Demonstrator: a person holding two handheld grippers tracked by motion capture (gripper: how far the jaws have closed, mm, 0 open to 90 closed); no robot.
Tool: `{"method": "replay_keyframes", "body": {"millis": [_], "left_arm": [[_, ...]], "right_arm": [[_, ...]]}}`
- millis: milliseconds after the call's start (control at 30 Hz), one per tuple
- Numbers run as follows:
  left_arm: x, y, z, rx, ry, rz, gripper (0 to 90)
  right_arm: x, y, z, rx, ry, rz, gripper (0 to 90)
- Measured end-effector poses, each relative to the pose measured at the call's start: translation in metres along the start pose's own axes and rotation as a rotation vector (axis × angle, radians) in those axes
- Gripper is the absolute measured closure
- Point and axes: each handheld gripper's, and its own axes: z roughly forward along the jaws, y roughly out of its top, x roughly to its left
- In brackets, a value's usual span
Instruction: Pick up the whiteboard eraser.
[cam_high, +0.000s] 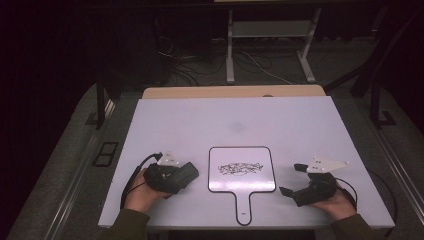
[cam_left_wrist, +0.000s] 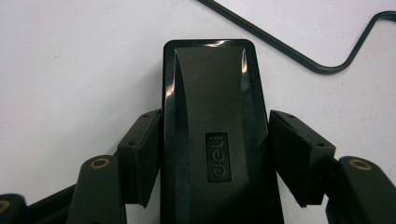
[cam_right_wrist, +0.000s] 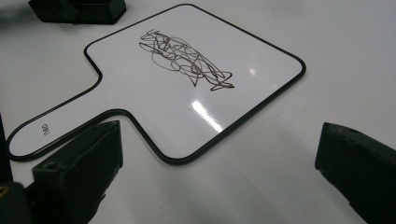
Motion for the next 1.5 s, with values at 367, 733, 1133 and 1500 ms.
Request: {"method": "replay_keyframes", "body": {"millis": [367,733,1133,1500], "left_arm": [[-0.0007,0.0004,-0.0001,0.020,0.010,0.000,37.9],[0.0007,0.0021,0.0004,0.041,0.002,-0.037,38.2],[0.0005,0.0050,0.0006,0.058,0.004,-0.052,38.9],[0.0014,0.0058,-0.0056,0.015,0.001,-0.063,39.0]], "right_arm": [[0.0001,0.0001,-0.0004,-0.002,0.000,0.001,0.0],[0.0001,0.0002,-0.0002,-0.001,0.001,0.002,0.0],[-0.0002,0.0006,0.0004,0.002,-0.001,0.003,0.0],[-0.0015,0.0012,0.0016,0.004,0.001,0.010,0.0]]}}
